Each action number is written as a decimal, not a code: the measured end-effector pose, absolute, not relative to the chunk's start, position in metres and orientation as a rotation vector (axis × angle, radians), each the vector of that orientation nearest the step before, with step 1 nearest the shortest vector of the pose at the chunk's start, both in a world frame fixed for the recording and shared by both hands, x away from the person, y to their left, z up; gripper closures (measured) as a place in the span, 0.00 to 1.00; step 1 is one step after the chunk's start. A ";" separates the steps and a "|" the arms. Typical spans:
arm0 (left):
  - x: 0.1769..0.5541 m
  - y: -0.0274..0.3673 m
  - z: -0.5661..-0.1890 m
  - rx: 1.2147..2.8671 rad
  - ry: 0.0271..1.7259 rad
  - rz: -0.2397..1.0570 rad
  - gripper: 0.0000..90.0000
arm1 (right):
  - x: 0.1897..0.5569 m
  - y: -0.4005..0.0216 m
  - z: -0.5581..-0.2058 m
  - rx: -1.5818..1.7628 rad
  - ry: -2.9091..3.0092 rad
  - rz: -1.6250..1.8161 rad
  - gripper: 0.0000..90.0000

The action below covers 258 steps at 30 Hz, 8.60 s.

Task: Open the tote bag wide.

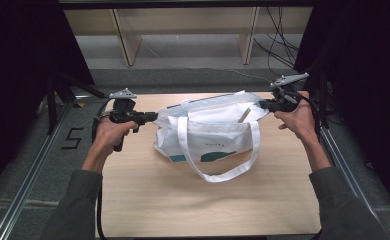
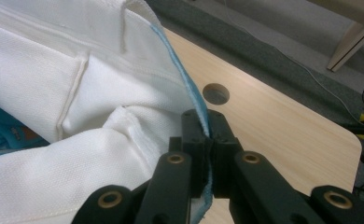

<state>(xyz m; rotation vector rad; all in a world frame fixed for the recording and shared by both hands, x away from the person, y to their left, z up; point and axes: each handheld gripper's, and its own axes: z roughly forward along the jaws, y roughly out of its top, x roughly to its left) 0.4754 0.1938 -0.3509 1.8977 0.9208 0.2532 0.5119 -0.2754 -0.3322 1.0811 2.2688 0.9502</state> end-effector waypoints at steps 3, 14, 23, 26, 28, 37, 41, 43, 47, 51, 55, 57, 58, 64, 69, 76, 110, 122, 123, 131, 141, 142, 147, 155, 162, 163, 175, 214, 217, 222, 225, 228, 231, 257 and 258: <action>0.478 0.193 -0.349 1.896 0.941 0.292 0.97 | 0.509 -0.275 -0.326 1.099 2.264 0.958 0.95; 0.486 0.189 -0.350 1.849 1.033 0.278 0.98 | 0.478 -0.261 -0.291 1.003 2.299 1.093 0.82; 0.484 0.187 -0.348 1.841 1.038 0.257 0.98 | 0.475 -0.240 -0.329 0.909 2.518 1.020 0.90; 0.483 0.188 -0.347 1.834 1.037 0.260 0.98 | 0.477 -0.237 -0.330 0.859 2.514 0.991 0.93; 0.482 0.189 -0.346 1.846 1.024 0.221 0.95 | 0.479 -0.238 -0.327 0.874 2.502 1.015 0.93; 0.449 0.172 -0.356 2.057 0.981 0.093 0.54 | 0.475 -0.232 -0.312 0.887 2.423 1.047 0.93; 0.438 0.165 -0.371 2.168 0.882 0.094 0.77 | 0.469 -0.229 -0.304 0.868 2.419 1.067 0.93; 0.435 0.167 -0.369 2.161 0.872 0.119 0.91 | 0.465 -0.227 -0.298 0.853 2.426 1.065 0.93; 0.420 0.173 -0.349 2.098 0.810 0.067 0.96 | 0.456 -0.229 -0.281 0.814 2.405 1.112 0.93; 0.406 0.178 -0.312 2.044 0.729 0.063 0.96 | 0.447 -0.234 -0.258 0.750 2.365 1.191 0.93; 0.398 0.178 -0.274 2.015 0.676 0.089 0.96 | 0.437 -0.240 -0.223 0.669 2.308 1.216 0.93; 0.393 0.177 -0.258 2.006 0.651 0.080 0.95 | 0.430 -0.243 -0.207 0.670 2.278 1.249 0.93; 0.391 0.177 -0.252 2.007 0.639 0.088 0.95 | 0.427 -0.244 -0.203 0.672 2.270 1.254 0.93; 0.384 0.180 -0.216 1.961 0.603 0.115 0.95 | 0.425 -0.254 -0.184 0.660 2.255 1.323 0.93; 0.406 0.178 -0.241 1.968 0.681 0.086 0.95 | 0.443 -0.248 -0.201 0.732 2.298 1.233 0.93; 0.439 0.173 -0.278 1.916 0.766 0.058 0.95 | 0.476 -0.249 -0.238 0.905 2.339 1.197 0.93; 0.462 0.166 -0.348 1.887 0.923 -0.034 0.94 | 0.363 -0.227 -0.252 0.569 2.590 1.480 0.70; 0.458 0.171 -0.346 1.867 0.921 -0.016 0.90 | 0.342 -0.225 -0.275 0.427 2.617 1.422 0.99; 0.458 0.172 -0.346 1.872 0.915 -0.019 0.90 | 0.341 -0.224 -0.277 0.415 2.622 1.419 0.99; 0.453 0.176 -0.351 1.884 0.905 -0.016 0.85 | 0.333 -0.208 -0.312 0.419 2.709 1.394 0.99; 0.439 0.176 -0.322 1.941 0.931 0.018 0.63 | 0.334 -0.207 -0.311 0.431 2.647 1.423 0.99; 0.438 0.174 -0.321 1.969 0.944 0.016 0.62 | 0.334 -0.208 -0.310 0.434 2.640 1.430 0.99; 0.438 0.177 -0.318 2.017 0.977 -0.046 0.61 | 0.329 -0.208 -0.296 0.365 2.565 1.474 0.99; 0.426 0.182 -0.316 2.086 0.929 -0.030 0.72 | 0.326 -0.195 -0.301 0.340 2.598 1.458 0.99; 0.430 0.176 -0.332 2.078 0.944 -0.036 0.83 | 0.324 -0.195 -0.301 0.360 2.567 1.440 0.99; 0.433 0.175 -0.334 2.061 0.962 -0.022 0.85 | 0.325 -0.196 -0.300 0.377 2.559 1.447 0.99; 0.459 0.166 -0.346 2.010 1.023 -0.043 0.91 | 0.335 -0.167 -0.279 0.436 2.508 1.486 0.81; 0.460 0.170 -0.441 1.975 1.070 -0.112 0.93 | 0.330 -0.154 -0.429 0.536 2.680 1.328 0.86; 0.458 0.170 -0.436 1.979 1.061 -0.099 0.93 | 0.325 -0.173 -0.406 0.587 2.593 1.421 0.82; 0.457 0.171 -0.433 1.975 1.045 -0.097 0.93 | 0.321 -0.210 -0.368 0.659 2.420 1.440 0.75; 0.456 0.171 -0.432 1.966 1.052 -0.091 0.93 | 0.326 -0.238 -0.353 0.770 2.317 1.385 0.71; 0.456 0.170 -0.432 1.970 1.051 -0.087 0.93 | 0.343 -0.258 -0.352 0.905 2.230 1.307 0.67; 0.456 0.171 -0.430 1.974 1.048 -0.089 0.93 | 0.367 -0.269 -0.360 1.066 2.196 1.328 0.62; 0.447 0.168 -0.504 1.990 1.123 -0.103 0.95 | 0.441 -0.290 -0.493 1.288 2.440 0.851 0.96; 0.445 0.169 -0.506 1.970 1.124 -0.099 0.95 | 0.439 -0.286 -0.491 1.304 2.451 0.865 0.96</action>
